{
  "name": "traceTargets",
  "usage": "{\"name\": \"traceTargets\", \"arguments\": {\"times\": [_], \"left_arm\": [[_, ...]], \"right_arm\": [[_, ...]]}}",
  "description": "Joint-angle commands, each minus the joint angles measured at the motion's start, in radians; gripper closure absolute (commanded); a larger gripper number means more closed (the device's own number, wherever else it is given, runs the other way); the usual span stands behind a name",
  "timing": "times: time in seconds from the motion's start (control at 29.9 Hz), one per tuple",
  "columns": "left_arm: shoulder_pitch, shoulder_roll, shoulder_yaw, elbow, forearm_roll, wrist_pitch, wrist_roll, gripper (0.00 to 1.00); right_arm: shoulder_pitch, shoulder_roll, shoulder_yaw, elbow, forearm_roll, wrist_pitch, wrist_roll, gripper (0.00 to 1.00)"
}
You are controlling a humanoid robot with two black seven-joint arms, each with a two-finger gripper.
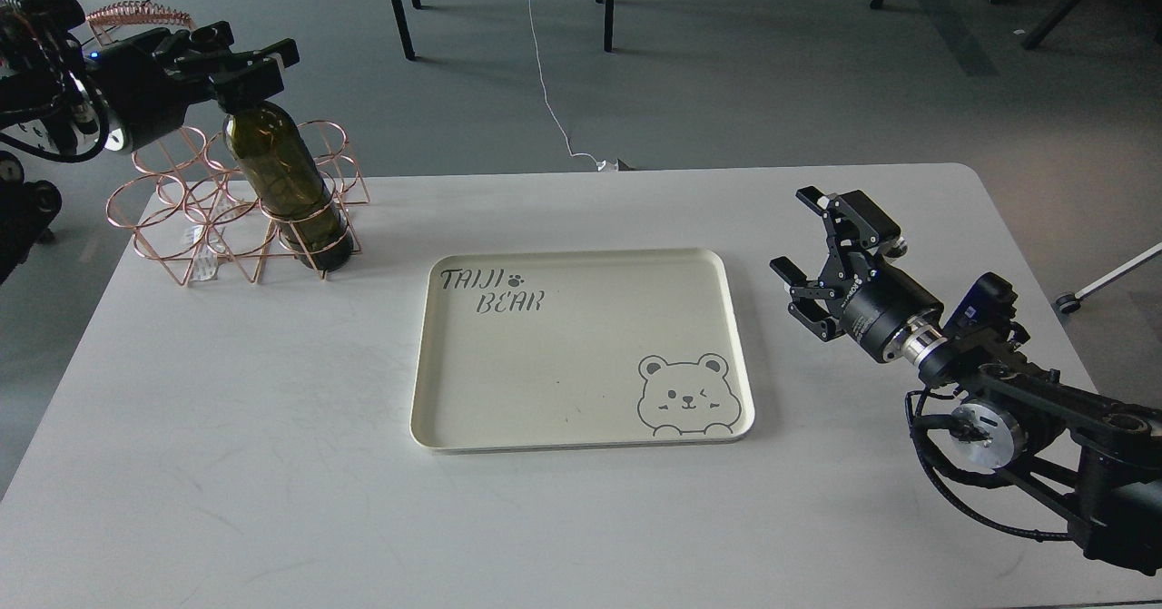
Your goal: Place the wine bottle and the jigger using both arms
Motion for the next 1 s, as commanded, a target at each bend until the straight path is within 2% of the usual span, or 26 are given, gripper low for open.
{"name": "traceTargets", "arguments": {"times": [0.0, 0.13, 0.33, 0.43, 0.57, 0.7, 0.8, 0.87, 0.97], "left_arm": [[-0.091, 0.037, 0.0, -0.044, -0.056, -0.005, 0.0, 0.02], [-0.159, 0.041, -0.002, -0.114, -0.287, -0.008, 0.0, 0.02], [-0.135, 0.026, 0.009, -0.364, -0.814, 0.026, 0.0, 0.02], [-0.026, -0.006, 0.011, -0.471, -0.928, 0.037, 0.0, 0.02], [0.106, -0.076, 0.008, -0.533, -0.942, 0.064, 0.0, 0.02], [0.247, -0.173, -0.031, -0.535, -0.958, 0.06, 0.0, 0.02], [0.4, -0.265, -0.136, -0.535, -1.03, 0.051, 0.0, 0.02], [0.494, -0.332, -0.202, -0.527, -1.063, 0.032, 0.034, 0.02], [0.617, -0.412, -0.27, -0.506, -1.069, 0.012, 0.047, 0.02]], "right_arm": [[-0.001, 0.002, 0.008, 0.0, 0.0, 0.0, 0.0, 0.01], [0.001, 0.017, 0.016, -0.005, 0.002, -0.002, 0.0, 0.01], [-0.001, 0.025, 0.031, -0.004, 0.006, -0.002, 0.0, 0.01], [0.001, 0.026, 0.031, -0.002, 0.008, -0.002, 0.0, 0.01], [-0.002, 0.028, 0.036, -0.005, 0.014, -0.002, 0.0, 0.01], [-0.016, 0.028, 0.038, -0.005, 0.015, -0.002, 0.0, 0.01], [-0.021, 0.028, 0.038, -0.005, 0.017, -0.002, 0.0, 0.01], [-0.022, 0.028, 0.038, -0.005, 0.017, -0.002, 0.0, 0.01], [-0.03, 0.028, 0.038, -0.004, 0.017, 0.0, 0.0, 0.01]]}}
